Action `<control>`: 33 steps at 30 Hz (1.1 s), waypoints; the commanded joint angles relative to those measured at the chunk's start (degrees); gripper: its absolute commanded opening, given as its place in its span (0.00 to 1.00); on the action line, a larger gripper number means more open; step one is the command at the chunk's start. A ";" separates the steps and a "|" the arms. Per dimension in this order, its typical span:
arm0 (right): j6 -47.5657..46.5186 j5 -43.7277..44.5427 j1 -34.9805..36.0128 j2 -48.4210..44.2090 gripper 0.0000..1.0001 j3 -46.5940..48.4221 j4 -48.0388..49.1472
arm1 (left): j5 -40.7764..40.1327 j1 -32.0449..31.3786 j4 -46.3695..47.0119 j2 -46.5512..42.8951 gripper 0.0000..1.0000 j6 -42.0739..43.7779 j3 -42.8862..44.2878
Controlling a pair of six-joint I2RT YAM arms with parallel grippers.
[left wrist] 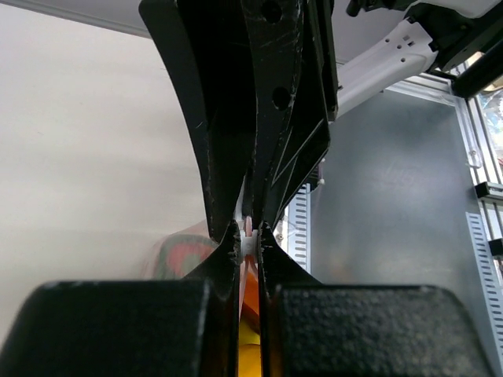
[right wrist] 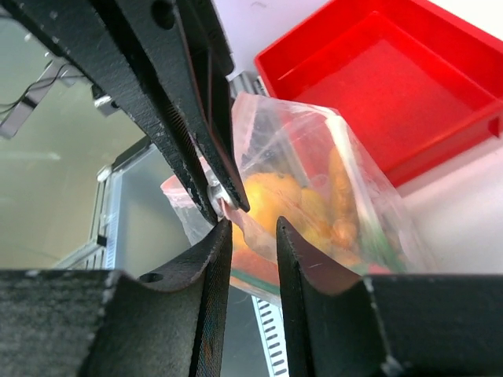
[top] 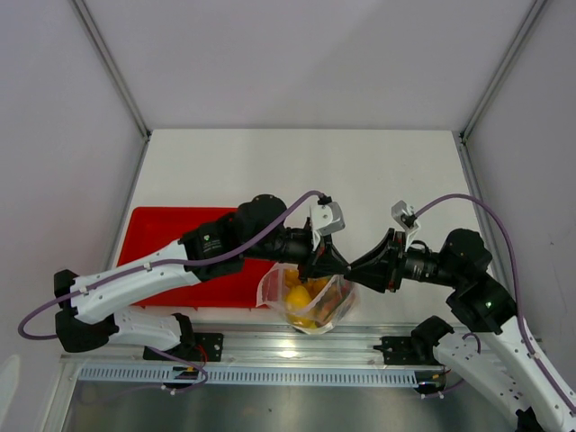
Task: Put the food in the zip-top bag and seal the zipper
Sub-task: Zip the zipper food storage bag at the center of the board.
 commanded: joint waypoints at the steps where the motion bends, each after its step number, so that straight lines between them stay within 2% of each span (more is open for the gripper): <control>1: -2.24 -4.59 -0.12 0.26 0.32 -1.69 6.21 | 4.02 0.75 1.19 -1.42 0.01 -1.39 1.09; 4: -1.53 -7.74 -0.03 1.31 0.29 -3.01 10.60 | 5.61 1.28 1.72 -1.24 0.01 -1.48 1.10; 11: -0.92 -13.37 -0.03 3.86 0.29 -3.72 16.76 | 9.74 3.21 3.12 -0.19 0.01 -2.54 0.92; 16: 0.22 -16.72 0.41 6.41 0.26 -4.42 18.79 | 11.32 4.09 3.83 0.52 0.01 -3.24 0.92; 19: 2.33 -17.16 1.02 6.94 0.18 -5.83 23.01 | 12.03 4.35 4.27 0.78 0.01 -3.59 0.92; 22: 2.43 -16.55 1.64 7.64 0.00 -6.00 23.19 | 12.38 4.44 4.27 0.87 0.00 -3.68 0.92; 27: 8.65 -10.05 1.99 6.51 0.00 -7.40 26.70 | 11.25 4.62 2.87 0.78 0.01 -3.86 0.92; 30: 11.56 -6.54 2.52 4.66 0.00 -8.64 28.64 | 8.43 4.62 2.42 -0.44 0.21 -3.59 0.04; 33: 12.26 -5.12 2.96 3.87 0.00 -8.47 27.24 | 6.41 4.62 2.42 -1.94 0.31 -3.07 -1.80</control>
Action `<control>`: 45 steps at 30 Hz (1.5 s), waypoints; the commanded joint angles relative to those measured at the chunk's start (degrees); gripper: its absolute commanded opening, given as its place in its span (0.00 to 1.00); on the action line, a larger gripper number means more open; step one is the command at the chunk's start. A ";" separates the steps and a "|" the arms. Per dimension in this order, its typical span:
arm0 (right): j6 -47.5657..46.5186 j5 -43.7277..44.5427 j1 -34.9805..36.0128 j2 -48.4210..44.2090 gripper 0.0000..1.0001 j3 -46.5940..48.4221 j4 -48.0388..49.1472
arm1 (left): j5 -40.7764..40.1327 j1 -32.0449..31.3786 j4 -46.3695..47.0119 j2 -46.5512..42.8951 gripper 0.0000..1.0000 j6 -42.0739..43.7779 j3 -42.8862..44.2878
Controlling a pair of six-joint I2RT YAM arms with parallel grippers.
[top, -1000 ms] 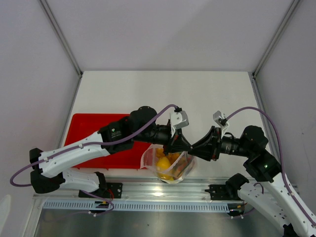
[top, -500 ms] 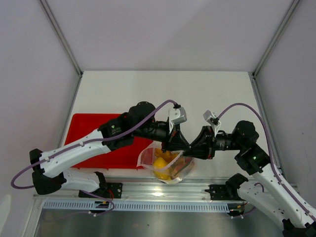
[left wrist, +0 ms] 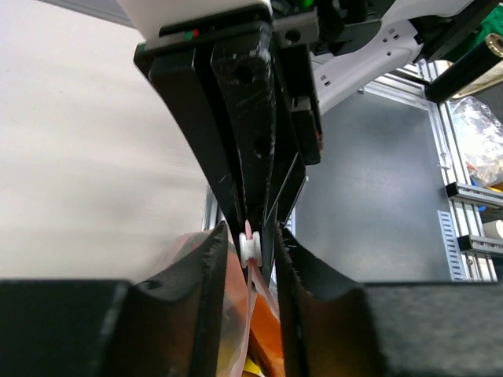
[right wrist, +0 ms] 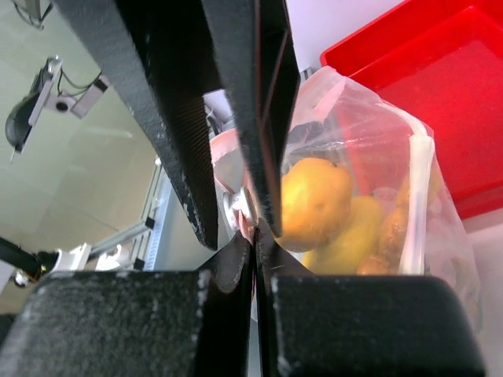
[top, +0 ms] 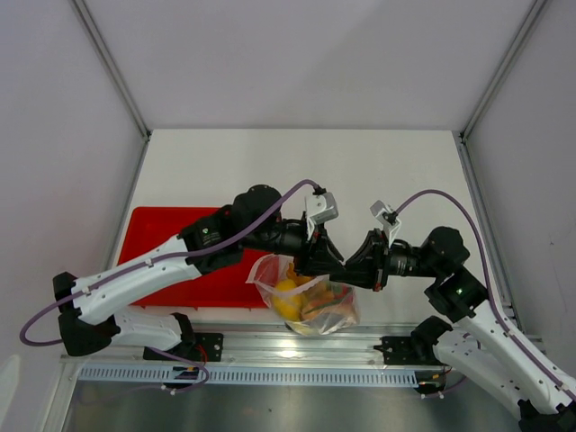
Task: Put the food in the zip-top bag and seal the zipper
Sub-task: Zip the zipper food storage bag at the center of the board.
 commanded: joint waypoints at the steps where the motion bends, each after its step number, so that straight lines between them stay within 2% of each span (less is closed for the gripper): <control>1: 3.07 4.65 0.77 -1.31 0.00 0.63 4.22 | -2.47 -0.23 1.48 -2.58 0.34 0.06 -1.58; 6: 2.98 5.53 1.21 -1.58 0.00 0.71 2.99 | -3.35 -0.23 1.04 -3.28 0.36 0.85 -2.20; 9: 3.07 5.79 1.48 -1.67 0.00 0.54 2.99 | -3.53 -0.15 1.39 -4.16 0.33 1.29 -2.90; 10: 3.07 5.88 1.65 -1.67 0.00 0.54 2.81 | -3.53 -0.15 1.30 -4.34 0.22 1.47 -2.99; 12: 2.98 6.32 1.74 -1.75 0.00 0.54 2.64 | -3.53 -0.06 0.69 -4.34 0.13 1.64 -2.74; 13: 2.98 6.50 1.83 -1.67 0.00 0.54 2.46 | -3.53 -0.06 0.69 -4.34 0.04 1.64 -2.90; 14: 2.98 7.11 2.09 -1.75 0.00 0.54 2.37 | -3.44 0.03 0.69 -4.34 0.01 1.64 -2.99; 28: 3.68 21.69 3.85 -5.70 0.00 -1.57 0.70 | -3.53 0.82 -1.86 -3.11 0.01 1.56 -2.99; 42: 5.00 23.46 3.94 -7.20 0.00 -3.59 1.84 | -0.63 2.49 -0.01 -6.09 0.01 1.38 -8.62; 45: 3.25 20.22 4.03 -5.72 0.00 -3.07 1.76 | 0.07 2.58 0.77 -6.62 0.01 0.94 -8.97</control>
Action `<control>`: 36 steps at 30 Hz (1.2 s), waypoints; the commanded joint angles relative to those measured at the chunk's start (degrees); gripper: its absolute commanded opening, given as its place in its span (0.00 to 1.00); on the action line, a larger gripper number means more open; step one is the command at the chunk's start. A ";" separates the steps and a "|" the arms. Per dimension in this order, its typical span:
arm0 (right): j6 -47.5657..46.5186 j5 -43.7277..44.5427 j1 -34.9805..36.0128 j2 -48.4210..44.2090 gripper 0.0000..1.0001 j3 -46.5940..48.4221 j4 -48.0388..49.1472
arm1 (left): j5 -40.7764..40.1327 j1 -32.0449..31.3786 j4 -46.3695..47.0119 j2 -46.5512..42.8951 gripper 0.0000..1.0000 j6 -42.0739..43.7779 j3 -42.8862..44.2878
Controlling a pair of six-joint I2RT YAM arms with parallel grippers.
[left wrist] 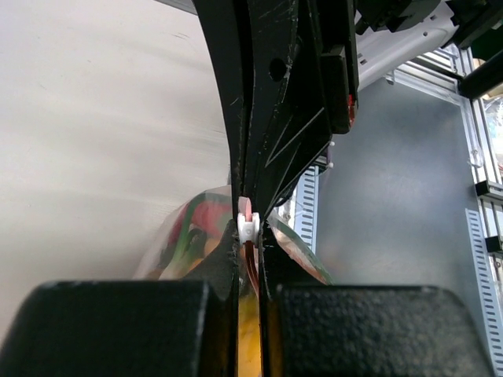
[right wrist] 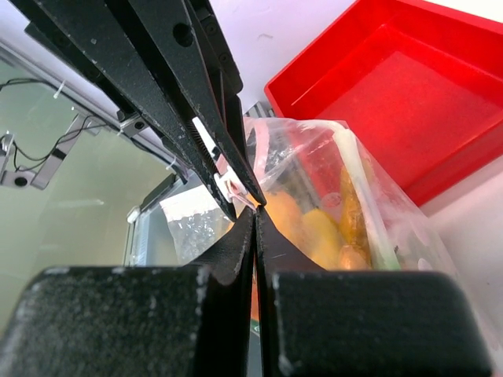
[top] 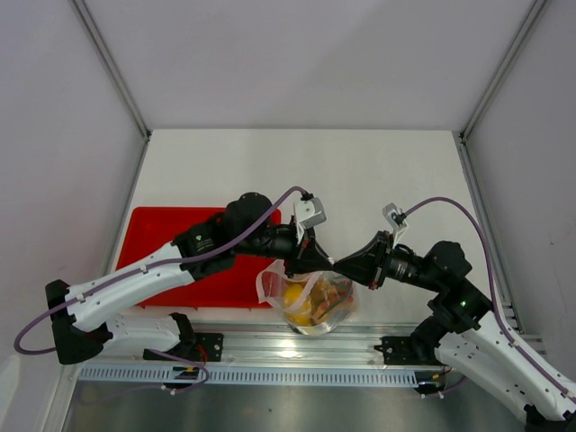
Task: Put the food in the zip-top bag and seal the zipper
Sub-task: Zip the zipper food storage bag at the center of the board.
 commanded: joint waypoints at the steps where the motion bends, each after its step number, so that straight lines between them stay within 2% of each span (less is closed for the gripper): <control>1: -2.50 -1.51 -0.10 1.13 0.00 2.39 1.39 | 3.16 0.31 -0.51 -2.12 0.01 -0.30 -0.64; 5: -6.90 -8.20 -0.19 4.03 0.00 4.16 -1.34 | 4.74 0.48 -0.16 -1.16 0.01 -1.45 1.46; 9: -11.12 -12.94 -0.11 5.09 0.15 5.39 -5.30 | 6.67 0.57 -0.34 0.34 0.01 -1.71 4.36; 12: -11.30 -15.23 -0.11 5.44 0.18 4.96 -3.38 | 8.17 0.66 0.19 1.13 0.01 -1.80 5.15; 14: -10.78 -15.41 -0.11 6.05 0.16 4.69 -2.58 | 9.30 0.74 0.54 1.57 0.01 -1.98 5.33; 15: -10.51 -15.50 -0.11 6.32 0.10 4.69 -1.45 | 9.83 0.74 0.54 1.74 0.01 -1.98 5.25; 16: -9.64 -15.24 -0.19 6.84 0.00 4.69 -1.44 | 10.10 0.74 0.46 1.83 0.01 -1.98 5.51; 18: -8.67 -13.39 -0.11 7.29 0.00 4.95 0.85 | 10.02 0.83 -0.50 2.10 0.01 -1.80 5.86; 19: -8.23 -13.04 -0.11 7.03 0.00 5.13 1.63 | 9.49 0.83 -1.12 2.10 0.10 -1.54 6.04; 20: -7.53 -10.86 -0.11 6.76 0.00 5.22 1.47 | 8.79 0.83 -1.56 1.58 0.36 -1.36 5.78; 23: -5.68 -9.70 -0.19 6.32 0.00 5.22 1.55 | 4.76 0.83 -2.79 -1.05 0.57 -0.22 4.11; 27: -3.13 -9.09 -0.28 5.88 0.00 5.22 1.99 | -1.57 0.83 -4.29 -4.83 0.64 1.27 1.30; 31: -2.33 -8.29 -0.19 5.35 0.00 6.44 1.12 | -6.23 0.74 -6.31 -7.30 0.64 2.24 -1.25; 36: -2.42 -6.97 -0.19 5.36 0.00 6.89 -0.47 | -7.65 0.57 -6.05 -8.98 0.60 1.63 -3.63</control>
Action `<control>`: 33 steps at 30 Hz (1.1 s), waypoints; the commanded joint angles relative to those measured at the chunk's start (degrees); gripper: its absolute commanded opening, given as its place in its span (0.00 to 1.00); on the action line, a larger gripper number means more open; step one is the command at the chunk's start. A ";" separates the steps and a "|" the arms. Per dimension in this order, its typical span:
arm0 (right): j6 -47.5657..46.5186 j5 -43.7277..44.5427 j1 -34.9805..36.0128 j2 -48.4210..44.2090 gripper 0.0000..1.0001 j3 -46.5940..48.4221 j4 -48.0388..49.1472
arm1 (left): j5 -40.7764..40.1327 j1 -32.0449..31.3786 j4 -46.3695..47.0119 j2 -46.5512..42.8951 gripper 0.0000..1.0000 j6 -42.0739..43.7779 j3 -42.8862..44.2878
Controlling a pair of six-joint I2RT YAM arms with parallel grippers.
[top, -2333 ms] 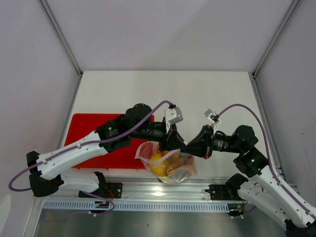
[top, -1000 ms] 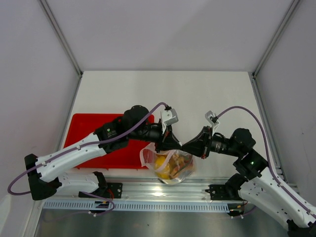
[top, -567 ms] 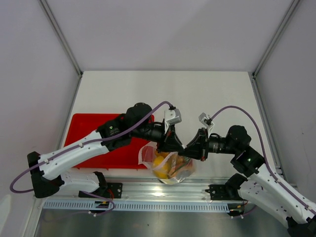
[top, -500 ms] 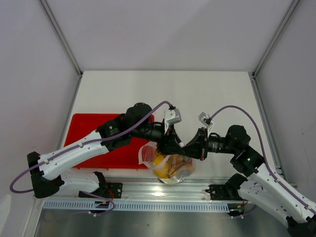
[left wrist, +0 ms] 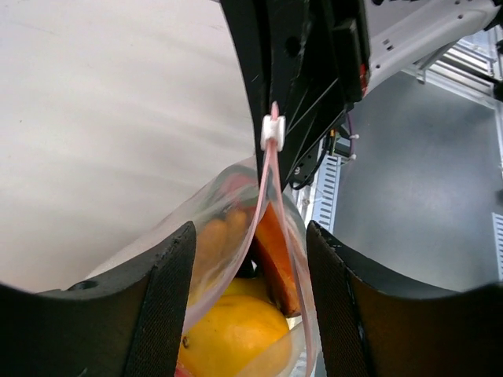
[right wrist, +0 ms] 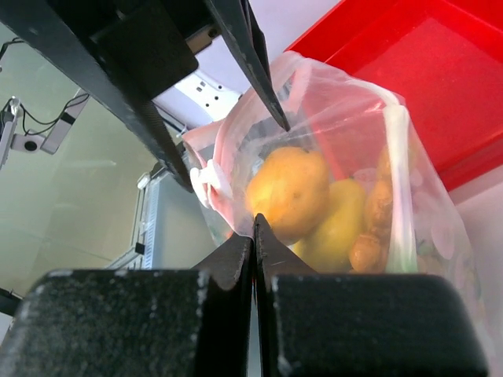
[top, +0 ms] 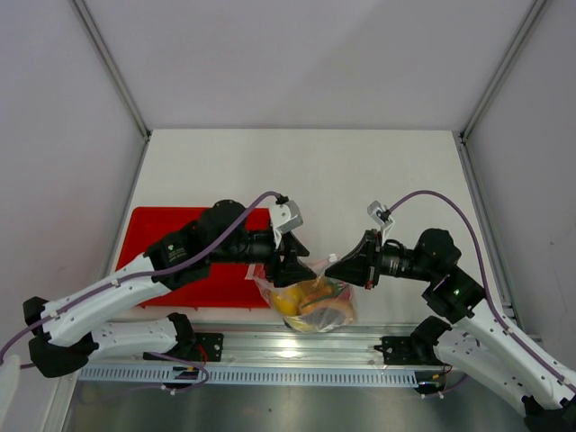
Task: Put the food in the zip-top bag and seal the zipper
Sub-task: Zip the zipper food storage bag at the center of the board.
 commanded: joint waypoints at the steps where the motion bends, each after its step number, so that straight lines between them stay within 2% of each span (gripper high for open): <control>1: 1.23 1.97 -0.17 -0.70 0.00 3.09 2.04 | -3.10 -0.04 -0.17 -0.63 0.60 0.32 -1.31; 6: 2.11 2.32 0.00 -0.79 0.00 2.64 2.49 | -3.37 -1.10 1.06 0.69 0.58 0.40 -0.44; 9: 1.41 2.06 0.00 -0.88 0.00 2.99 1.87 | -3.20 -1.10 1.32 1.48 0.50 0.49 0.00; 10: 0.88 2.06 0.00 -0.96 0.00 3.08 -0.13 | -2.85 -1.10 1.33 1.57 0.37 0.49 0.26; 12: 0.00 1.71 0.00 -1.05 0.00 3.35 -1.46 | -1.97 -1.10 1.41 1.83 0.21 0.49 0.27; 13: -0.44 1.36 0.00 -1.05 0.00 3.43 -2.34 | -1.88 -1.10 1.41 1.83 0.06 0.49 0.44; 14: -1.14 0.92 0.00 -1.14 0.00 3.44 -2.61 | -1.79 -1.10 1.41 2.01 0.01 0.49 0.44; 15: -1.49 0.57 0.00 -1.14 0.00 3.61 -2.96 | -1.35 -1.01 1.33 1.92 0.01 0.49 0.53; 17: -3.24 0.21 0.00 -0.88 0.07 5.01 -5.85 | -0.56 -1.01 1.24 1.92 0.01 0.66 0.79; 19: -5.00 -0.05 0.00 -0.53 0.19 7.90 -10.58 | 0.23 -1.01 0.98 1.83 0.01 0.84 0.88; 23: -10.89 2.05 -0.17 1.32 0.32 14.66 -20.24 | 1.72 -1.01 0.45 2.36 0.00 1.11 1.76; 26: -14.58 2.94 -0.70 3.86 0.36 19.15 -24.39 | 3.75 -1.01 0.53 3.15 0.00 1.02 2.81; 33: -19.07 -2.06 -3.42 9.58 0.37 24.44 -29.07 | 6.74 -1.01 0.71 4.03 0.01 1.02 3.87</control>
